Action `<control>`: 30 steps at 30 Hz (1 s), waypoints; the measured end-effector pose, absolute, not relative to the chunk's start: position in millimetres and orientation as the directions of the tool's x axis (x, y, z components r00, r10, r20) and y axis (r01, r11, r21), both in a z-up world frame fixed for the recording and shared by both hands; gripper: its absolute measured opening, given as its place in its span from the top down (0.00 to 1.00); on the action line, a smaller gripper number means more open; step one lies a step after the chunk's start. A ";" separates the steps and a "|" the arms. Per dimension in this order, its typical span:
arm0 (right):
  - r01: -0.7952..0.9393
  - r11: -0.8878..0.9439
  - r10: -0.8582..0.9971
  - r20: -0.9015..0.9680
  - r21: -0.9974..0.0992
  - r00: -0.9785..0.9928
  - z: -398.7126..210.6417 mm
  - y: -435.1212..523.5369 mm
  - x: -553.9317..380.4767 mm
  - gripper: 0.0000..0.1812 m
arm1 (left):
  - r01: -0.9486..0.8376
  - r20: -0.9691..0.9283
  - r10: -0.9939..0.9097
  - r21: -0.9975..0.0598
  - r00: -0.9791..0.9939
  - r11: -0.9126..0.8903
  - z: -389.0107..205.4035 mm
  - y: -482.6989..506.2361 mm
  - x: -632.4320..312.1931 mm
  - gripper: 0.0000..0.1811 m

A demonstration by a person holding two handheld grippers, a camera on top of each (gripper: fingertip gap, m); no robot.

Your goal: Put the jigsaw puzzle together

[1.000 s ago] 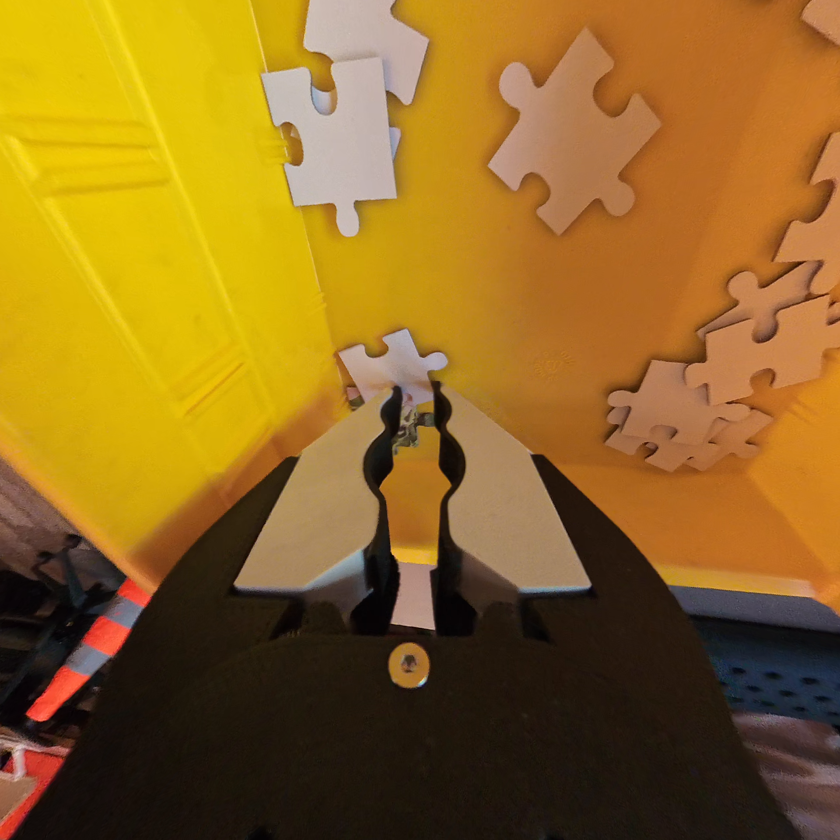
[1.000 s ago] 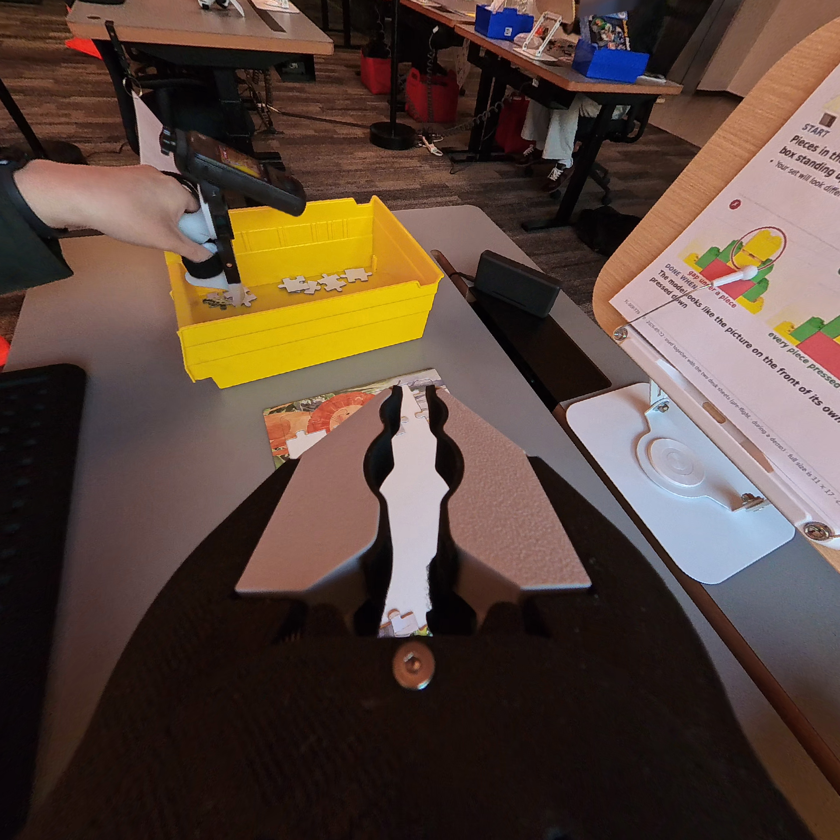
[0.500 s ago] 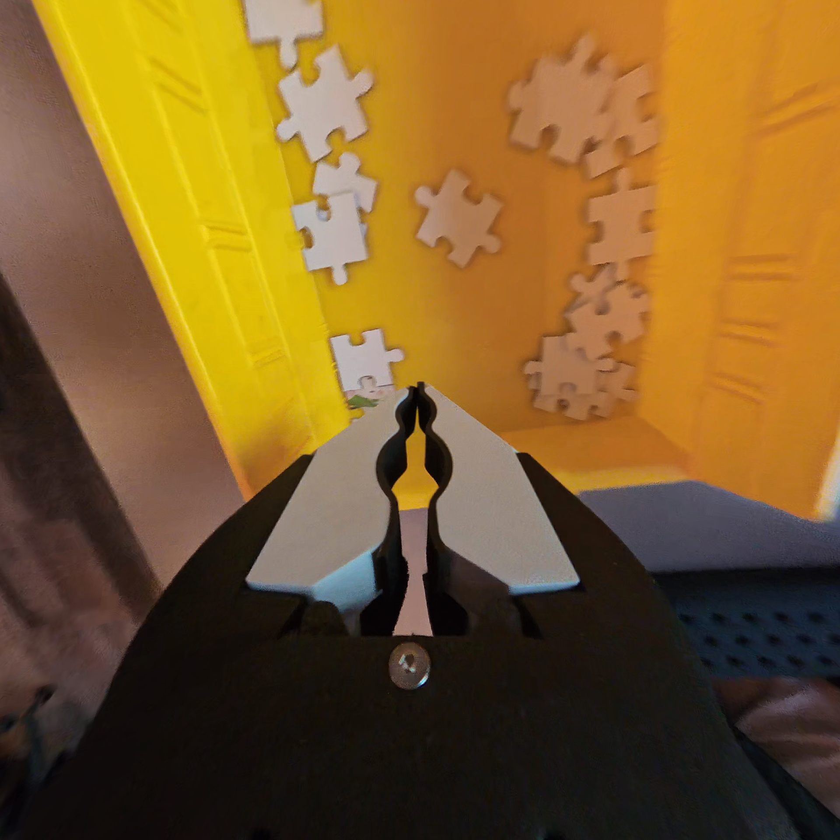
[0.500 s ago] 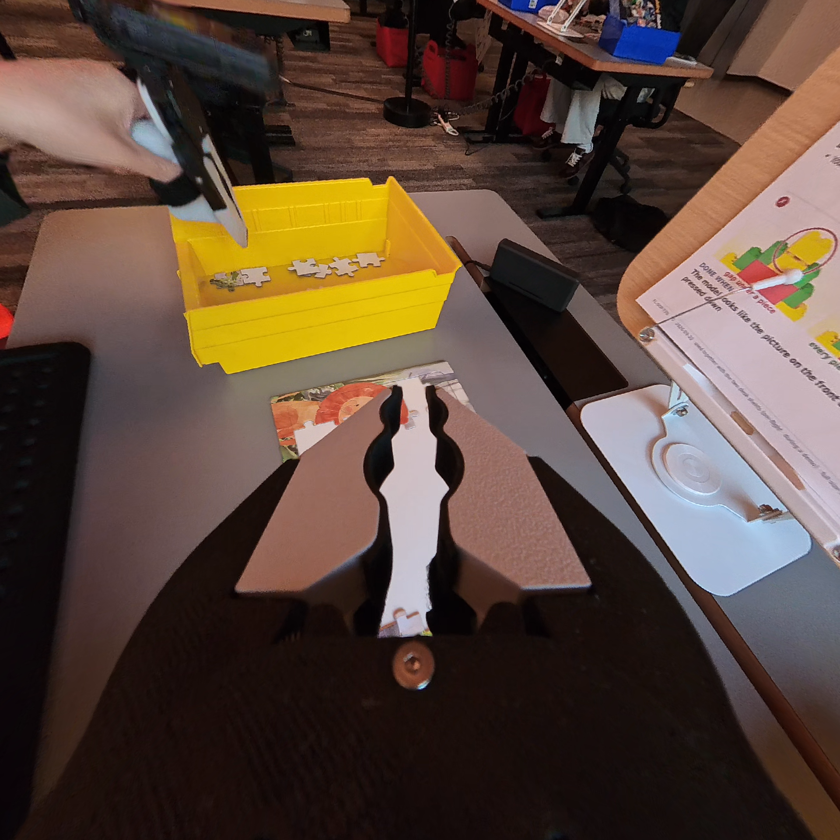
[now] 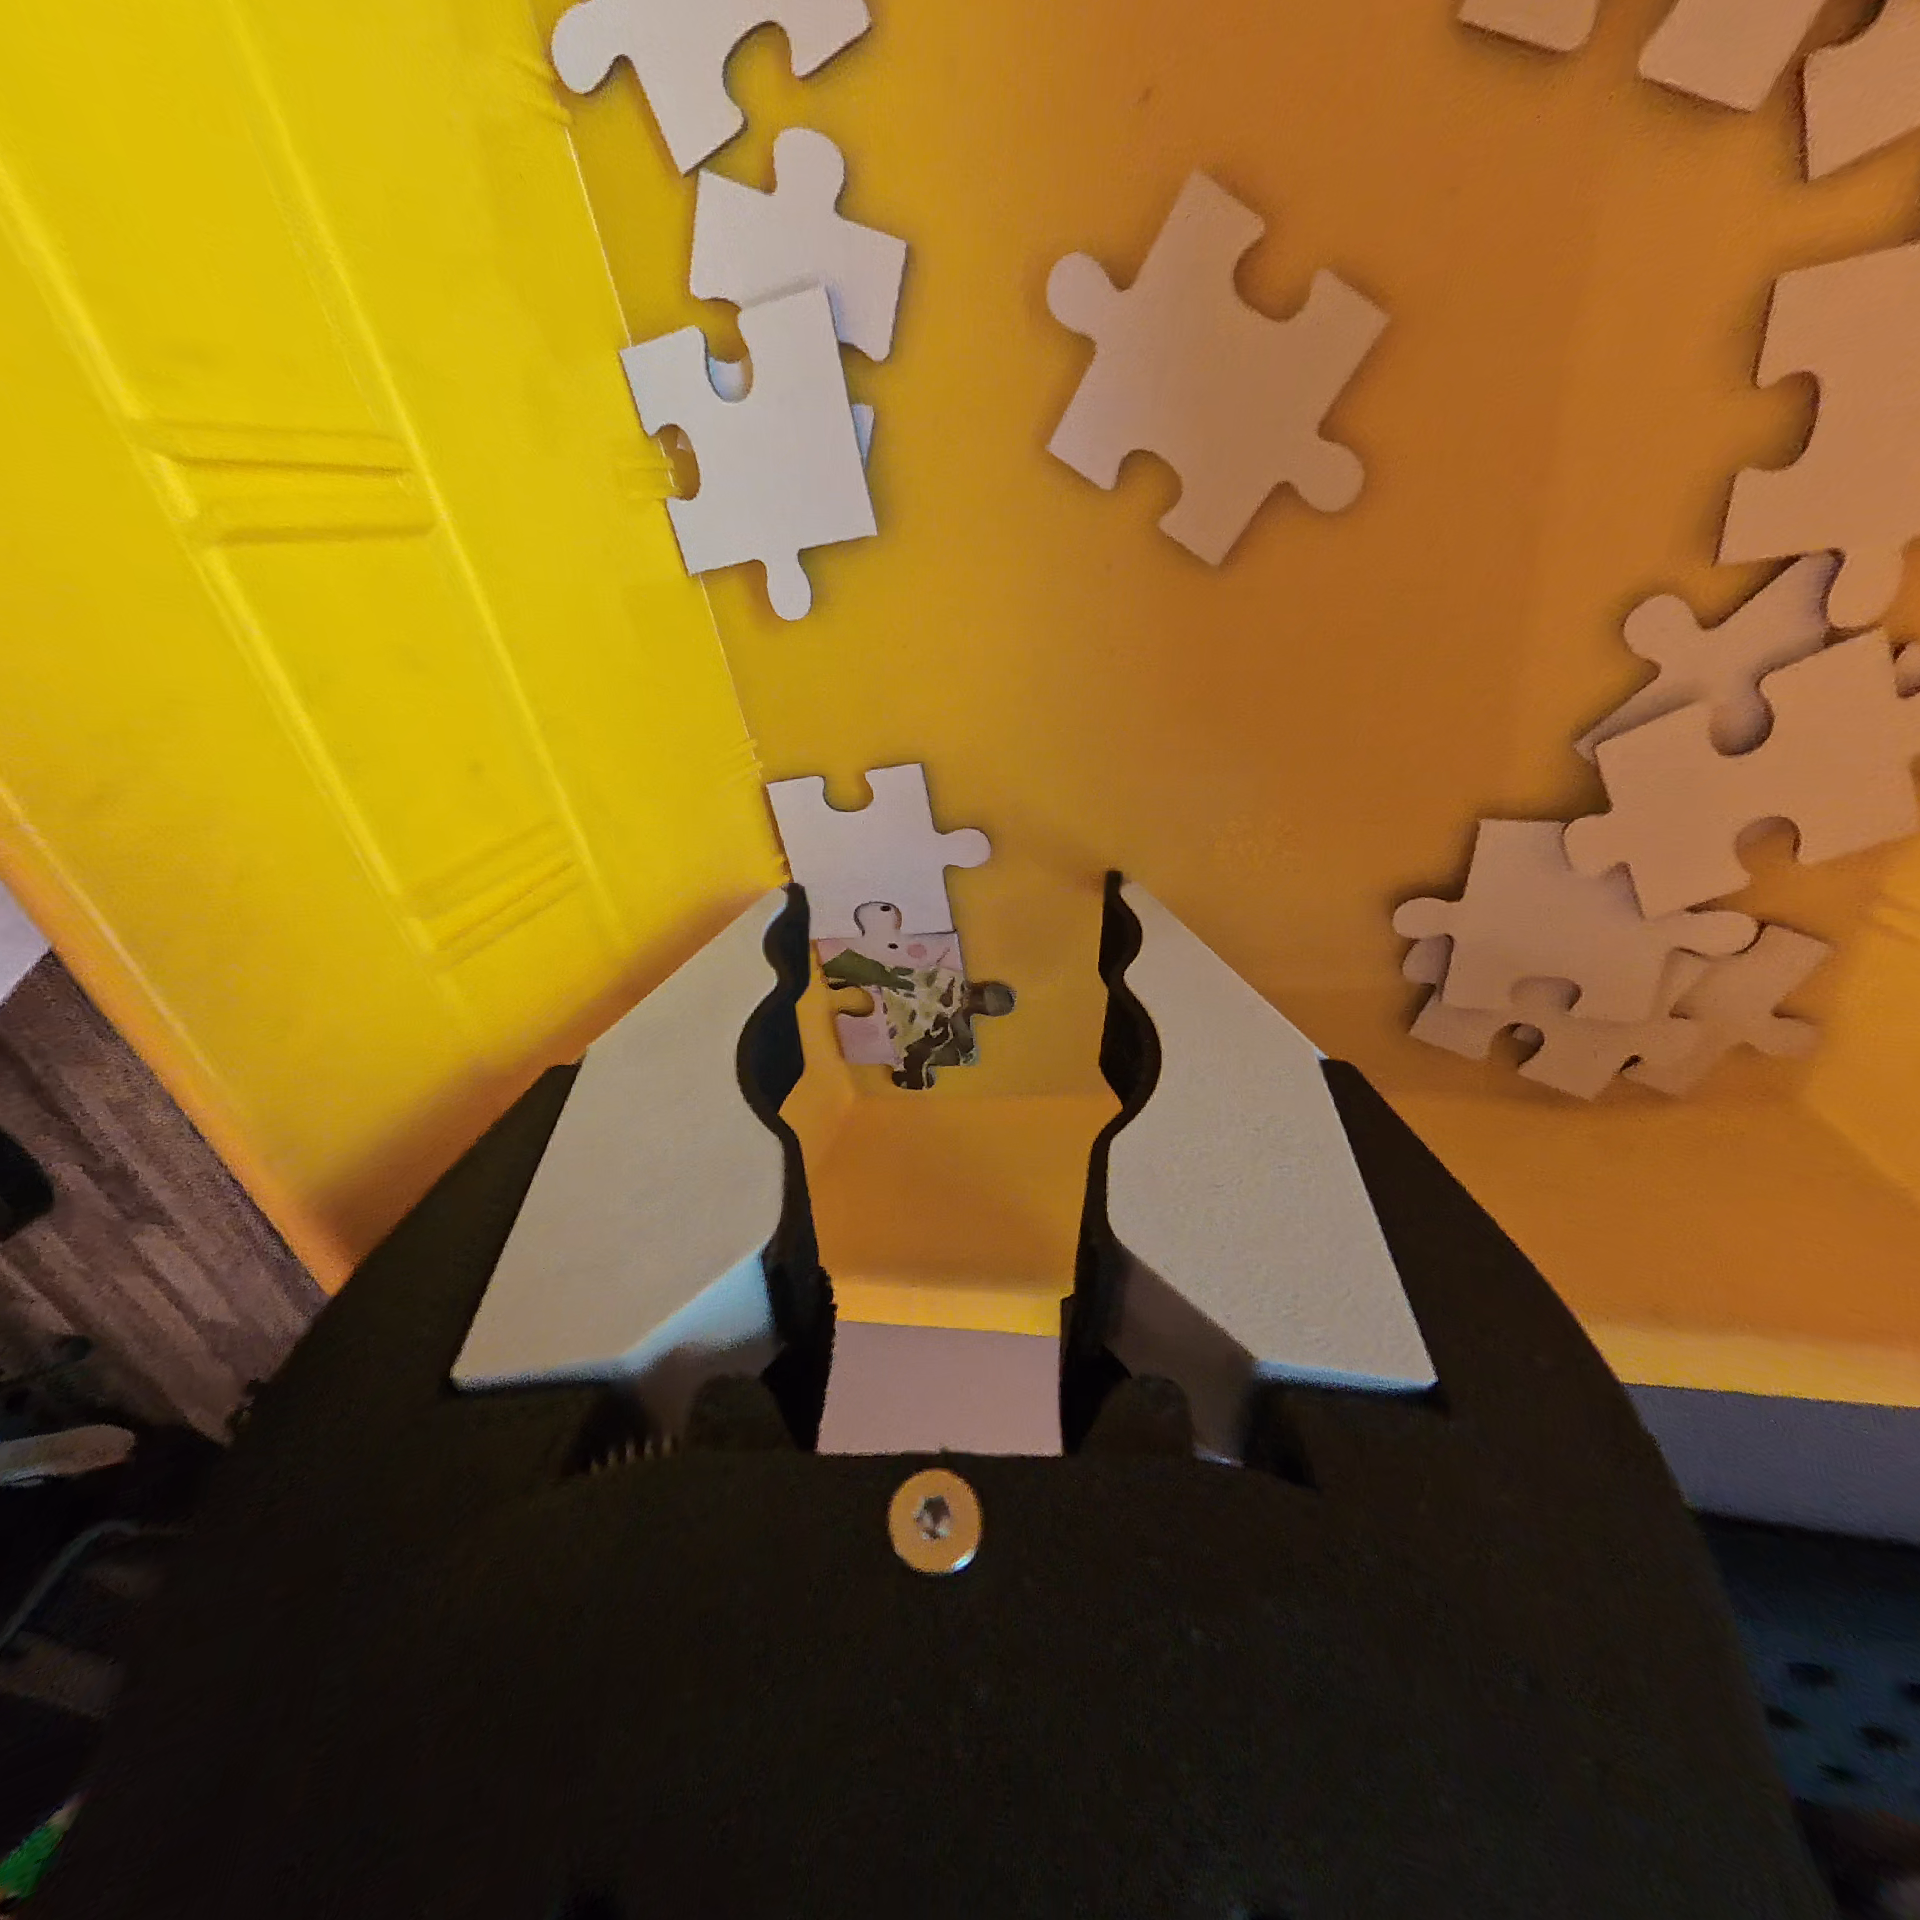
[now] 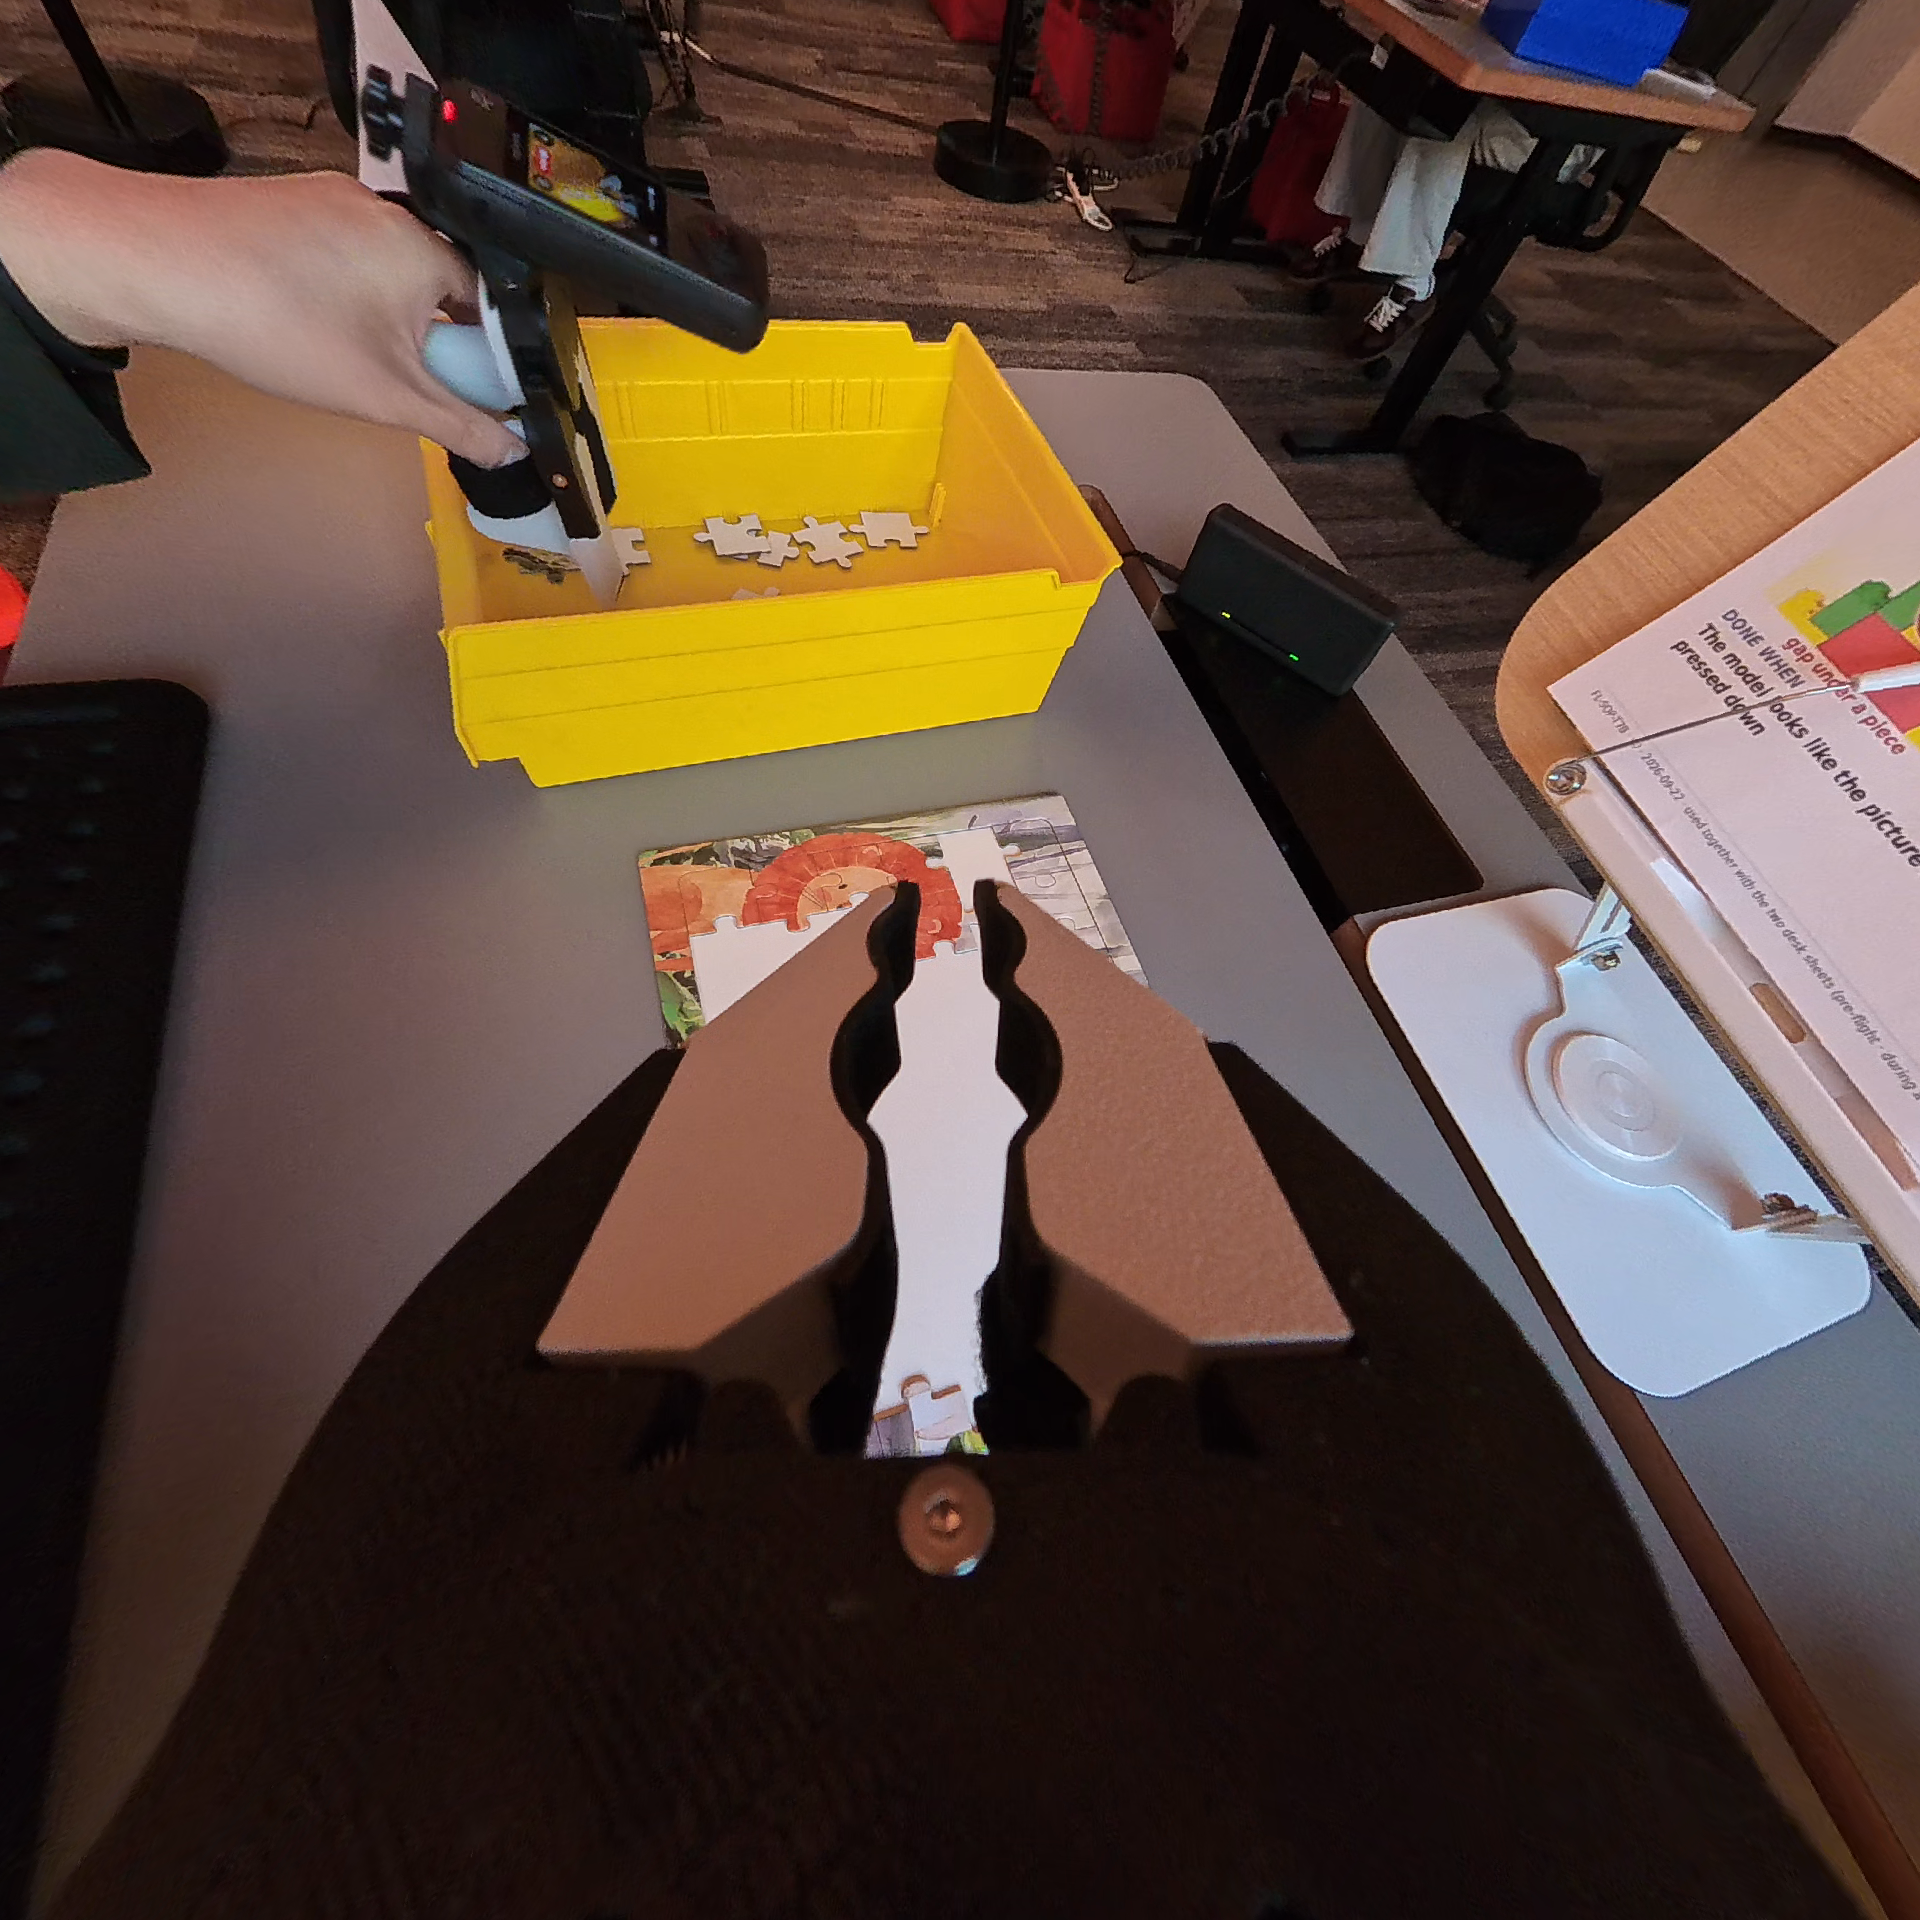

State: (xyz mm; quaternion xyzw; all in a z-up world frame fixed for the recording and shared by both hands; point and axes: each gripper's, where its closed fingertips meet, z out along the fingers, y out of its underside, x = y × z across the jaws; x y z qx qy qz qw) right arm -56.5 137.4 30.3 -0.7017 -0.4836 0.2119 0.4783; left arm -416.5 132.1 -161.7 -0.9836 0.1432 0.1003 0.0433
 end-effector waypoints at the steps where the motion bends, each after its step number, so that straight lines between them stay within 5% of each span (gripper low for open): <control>1: 0.478 -0.077 0.882 0.164 -0.875 0.442 29.4 137.7 -56.4 0.94 | -0.273 -0.199 -0.256 -0.058 0.946 -0.960 -161.8 132.3 -416.2 0.69; 5: 0.491 -0.086 0.885 0.160 -0.867 0.437 24.8 138.1 -57.7 0.94 | -0.181 -0.046 -0.179 -0.040 0.983 -0.983 -166.2 128.6 -405.0 0.80; 8: 0.498 -0.086 0.886 0.162 -0.863 0.434 23.2 138.0 -58.4 0.94 | -0.160 0.022 -0.161 -0.040 0.987 -0.986 -165.0 128.4 -397.8 0.75; 11: 0.500 -0.088 0.887 0.161 -0.862 0.434 22.3 138.2 -58.6 0.94 | -0.189 0.066 -0.192 -0.045 0.979 -0.981 -163.2 127.5 -389.6 0.82; 17: 0.507 -0.090 0.887 0.162 -0.857 0.432 19.8 138.5 -59.2 0.94 | -0.197 -0.032 -0.196 -0.051 0.980 -0.979 -162.4 133.4 -407.3 0.74; 30: 0.518 -0.089 0.890 0.166 -0.851 0.425 17.3 137.7 -61.1 0.94 | -0.272 -0.032 -0.270 -0.063 0.962 -0.960 -166.1 137.4 -388.4 0.72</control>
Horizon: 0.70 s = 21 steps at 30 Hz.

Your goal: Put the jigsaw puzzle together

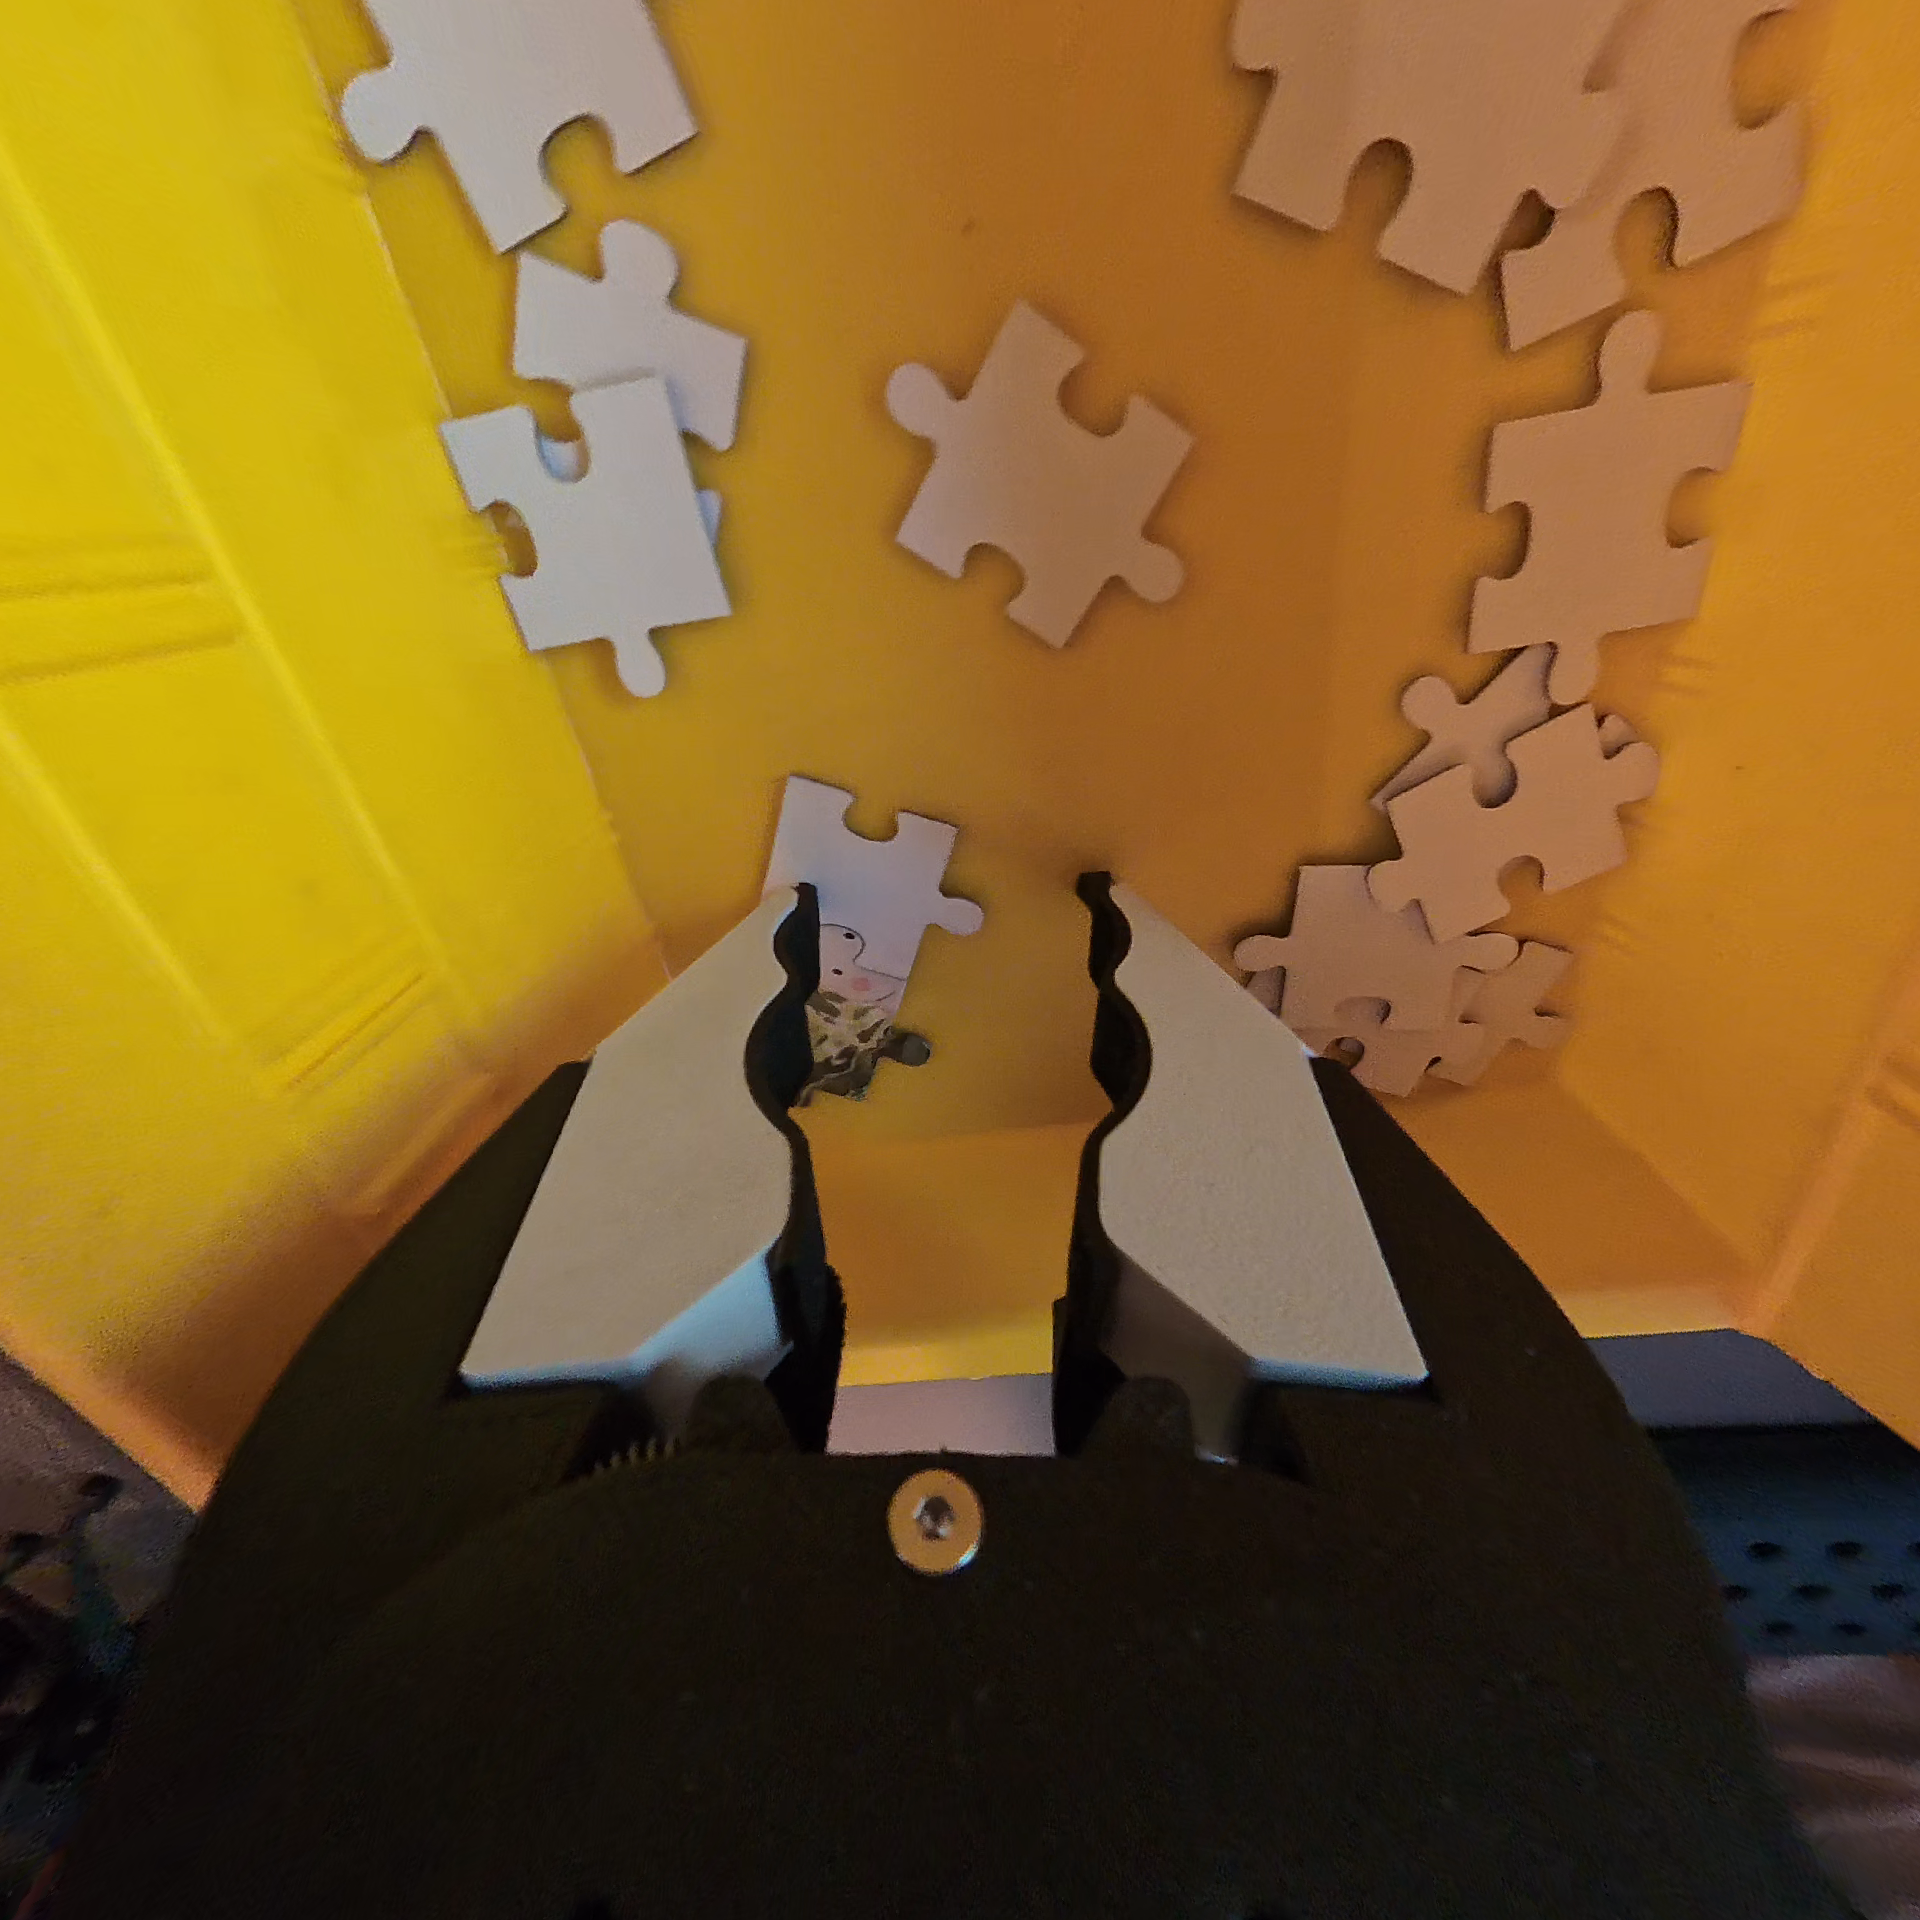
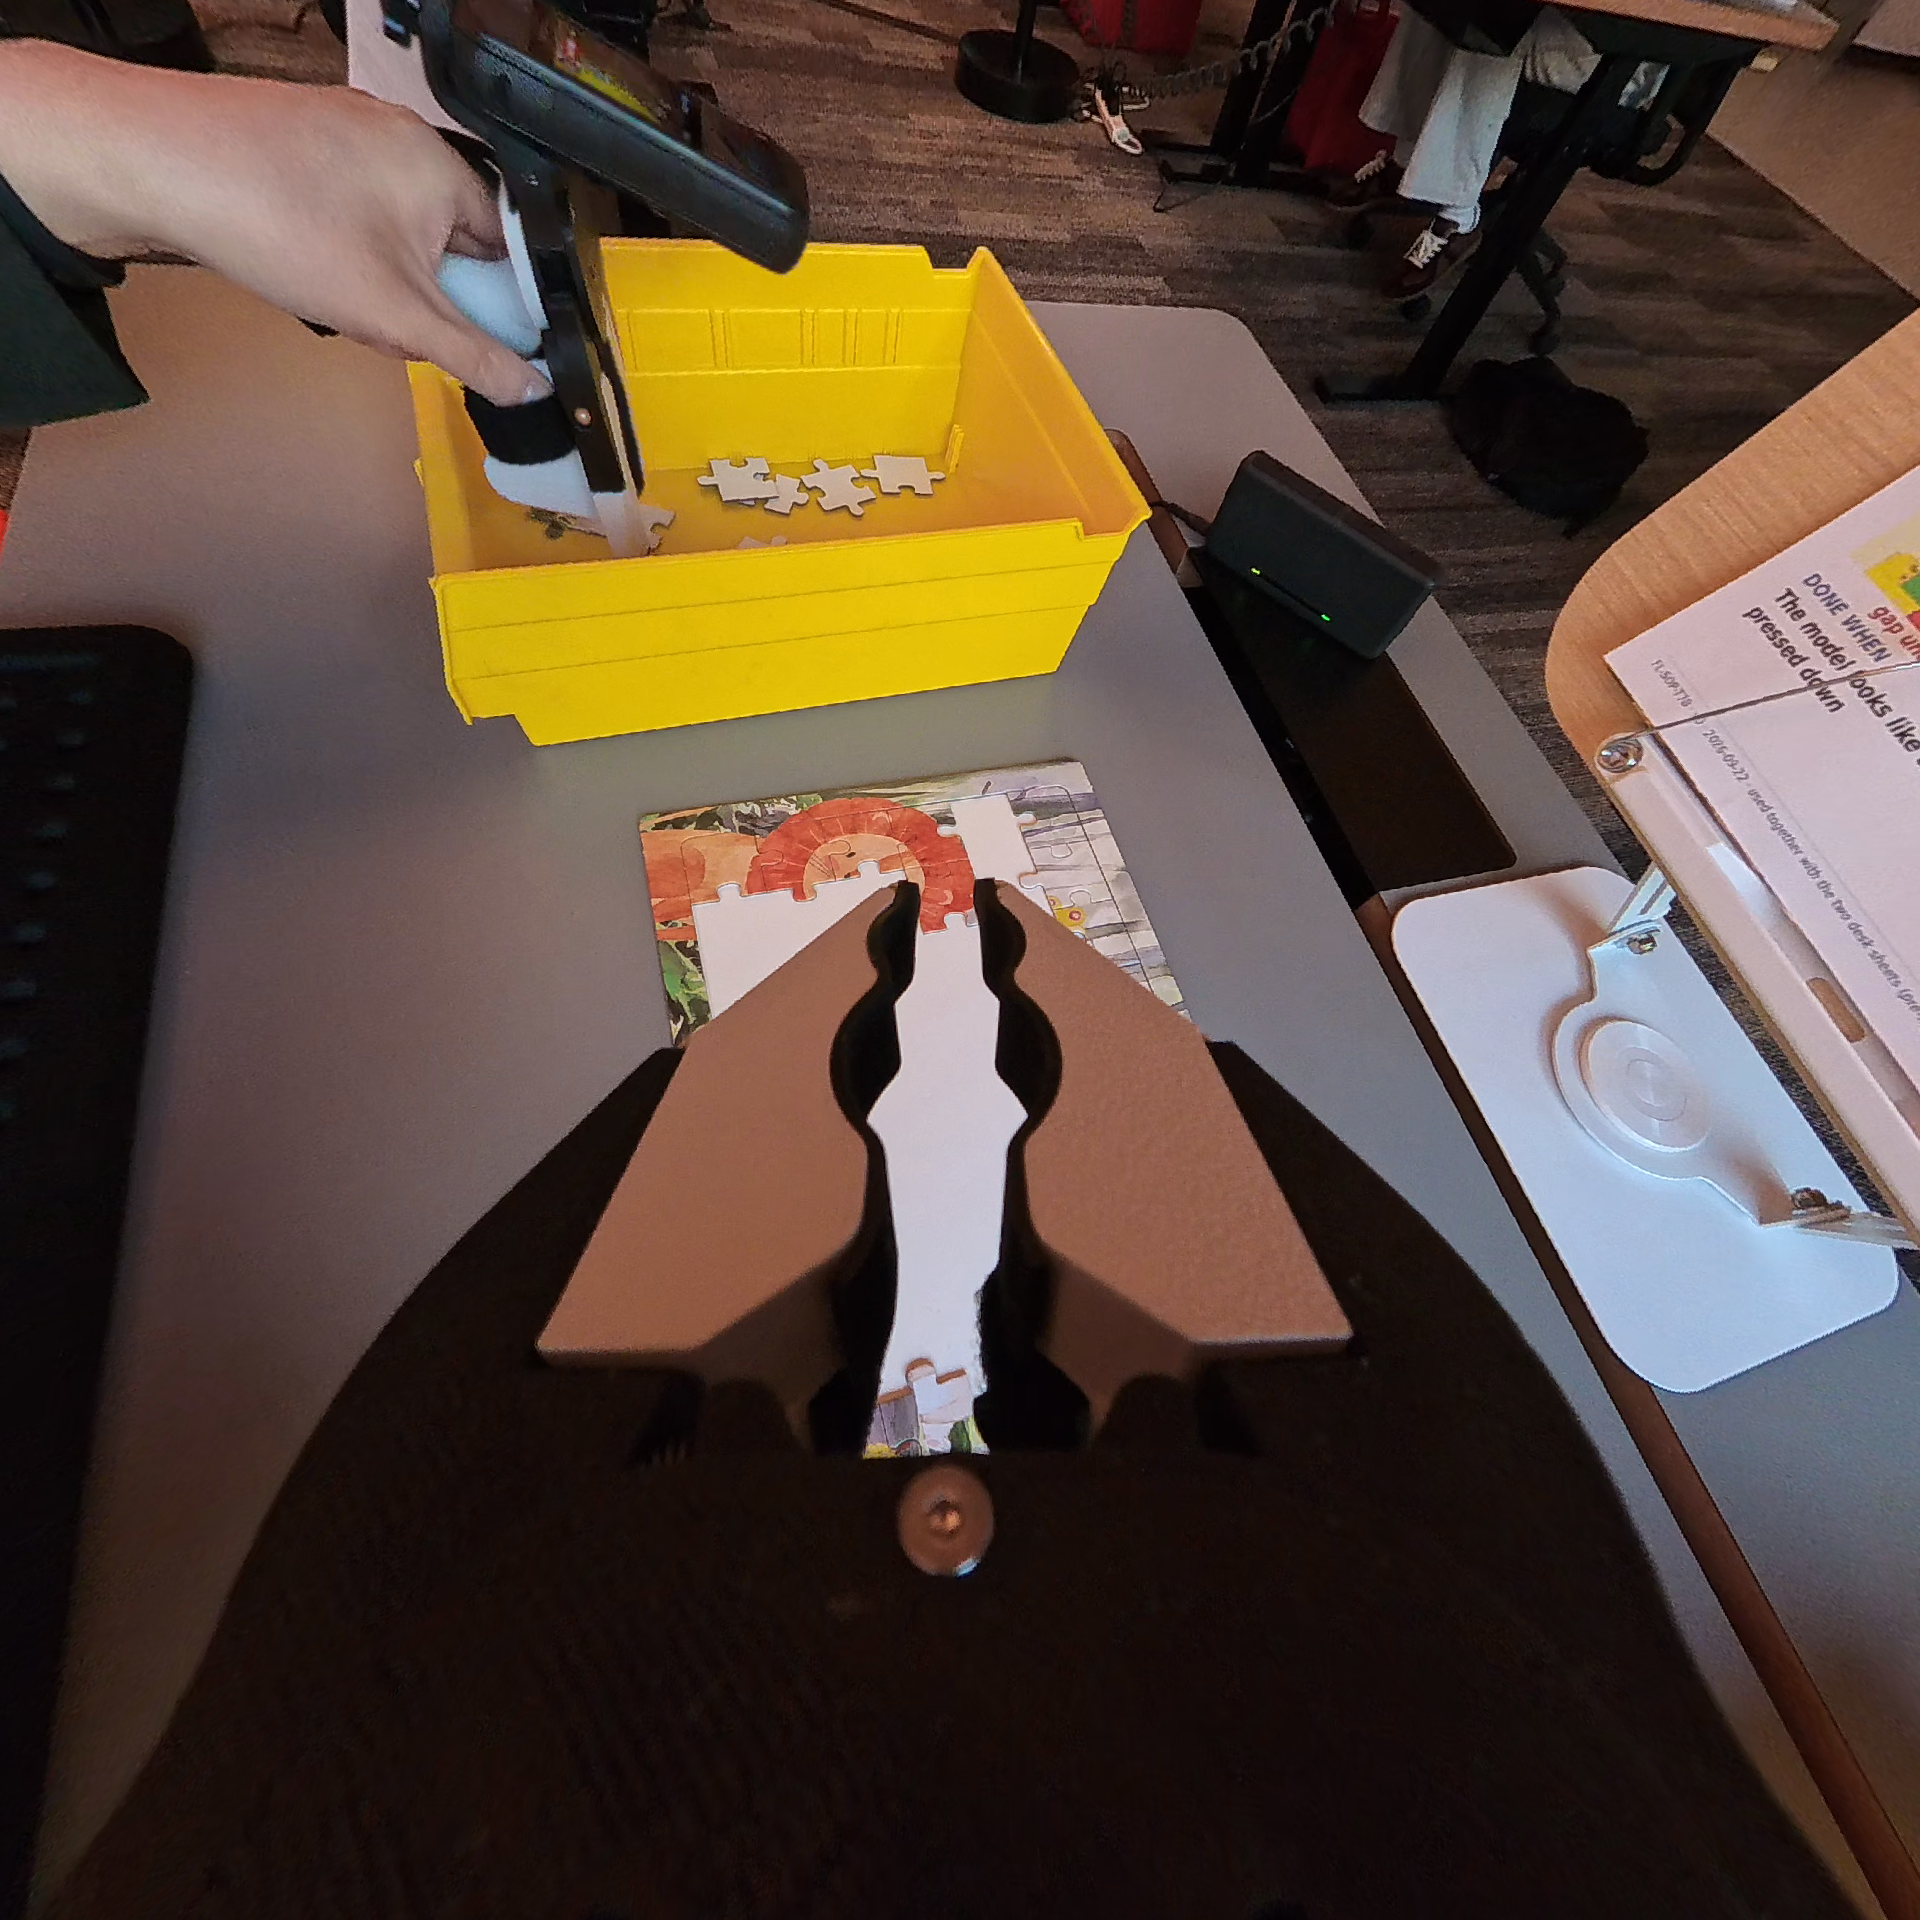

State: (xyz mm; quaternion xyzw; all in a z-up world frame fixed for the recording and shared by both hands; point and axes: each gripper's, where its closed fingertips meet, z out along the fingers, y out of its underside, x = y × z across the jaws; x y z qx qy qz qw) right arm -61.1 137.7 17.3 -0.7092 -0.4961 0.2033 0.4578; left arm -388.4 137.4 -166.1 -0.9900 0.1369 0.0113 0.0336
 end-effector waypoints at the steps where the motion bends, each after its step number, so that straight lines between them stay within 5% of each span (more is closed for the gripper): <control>1: 0.518 -0.088 0.890 0.166 -0.851 0.425 17.1 137.4 -61.2 0.94 | -0.298 -0.032 -0.297 -0.061 0.954 -0.953 -165.7 138.0 -384.8 0.75; 5: 0.519 -0.087 0.890 0.167 -0.851 0.424 17.3 137.2 -60.8 0.94 | -0.373 0.076 -0.382 -0.103 0.921 -0.922 -159.6 140.8 -361.1 0.81; 9: 0.513 -0.090 0.889 0.163 -0.854 0.427 17.4 138.5 -59.6 0.94 | -0.472 0.042 -0.483 -0.152 0.875 -0.868 -149.9 149.6 -371.3 0.71; 21: 0.546 -0.099 0.895 0.166 -0.832 0.415 6.4 139.9 -61.9 0.94 | -0.809 -0.100 -0.808 0.046 0.581 -0.587 -164.2 141.5 -395.3 0.69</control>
